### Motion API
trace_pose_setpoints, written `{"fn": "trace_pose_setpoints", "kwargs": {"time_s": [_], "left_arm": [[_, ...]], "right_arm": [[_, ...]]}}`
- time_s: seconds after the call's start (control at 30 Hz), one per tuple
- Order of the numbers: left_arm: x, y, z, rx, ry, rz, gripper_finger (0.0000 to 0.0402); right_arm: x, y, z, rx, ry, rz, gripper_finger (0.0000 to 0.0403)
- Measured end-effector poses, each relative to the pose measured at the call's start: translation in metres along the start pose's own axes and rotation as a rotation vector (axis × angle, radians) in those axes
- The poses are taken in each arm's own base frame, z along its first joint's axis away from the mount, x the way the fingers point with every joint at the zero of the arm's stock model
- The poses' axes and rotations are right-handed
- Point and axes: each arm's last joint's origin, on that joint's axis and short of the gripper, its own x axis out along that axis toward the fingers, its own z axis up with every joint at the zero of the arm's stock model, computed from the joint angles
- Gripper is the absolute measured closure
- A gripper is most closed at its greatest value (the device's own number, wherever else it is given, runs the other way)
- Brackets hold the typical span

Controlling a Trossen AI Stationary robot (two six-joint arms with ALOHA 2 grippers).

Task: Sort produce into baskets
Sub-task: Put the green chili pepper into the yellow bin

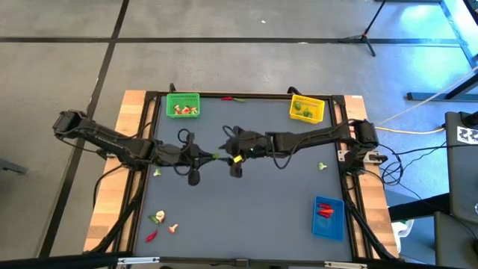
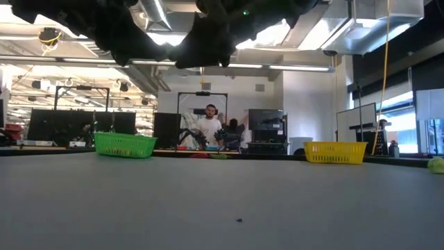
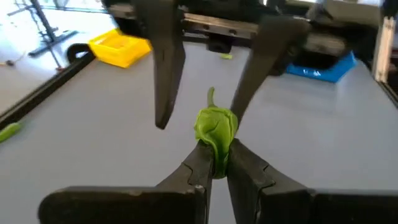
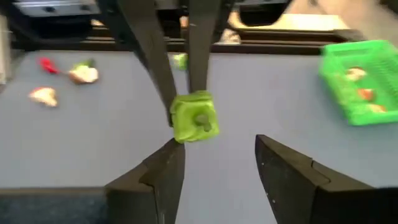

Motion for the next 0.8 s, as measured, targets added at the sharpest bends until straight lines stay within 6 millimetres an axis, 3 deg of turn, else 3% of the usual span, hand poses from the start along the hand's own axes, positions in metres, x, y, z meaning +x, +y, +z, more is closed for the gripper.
{"fn": "trace_pose_setpoints", "kwargs": {"time_s": [0.17, 0.63, 0.8], "left_arm": [[-0.001, -0.002, 0.0, 0.021, -0.003, -0.012, 0.0371], [0.0, 0.003, 0.0, 0.05, -0.001, 0.057, 0.0371], [0.0, 0.002, 0.0, 0.052, -0.003, 0.032, 0.0371]], "right_arm": [[0.0, -0.003, -0.002, 0.011, 0.023, -0.093, 0.0207], [-0.002, 0.011, -0.005, -0.063, 0.041, 0.294, 0.0207], [-0.001, 0.007, -0.005, -0.096, 0.052, 0.042, 0.0207]]}}
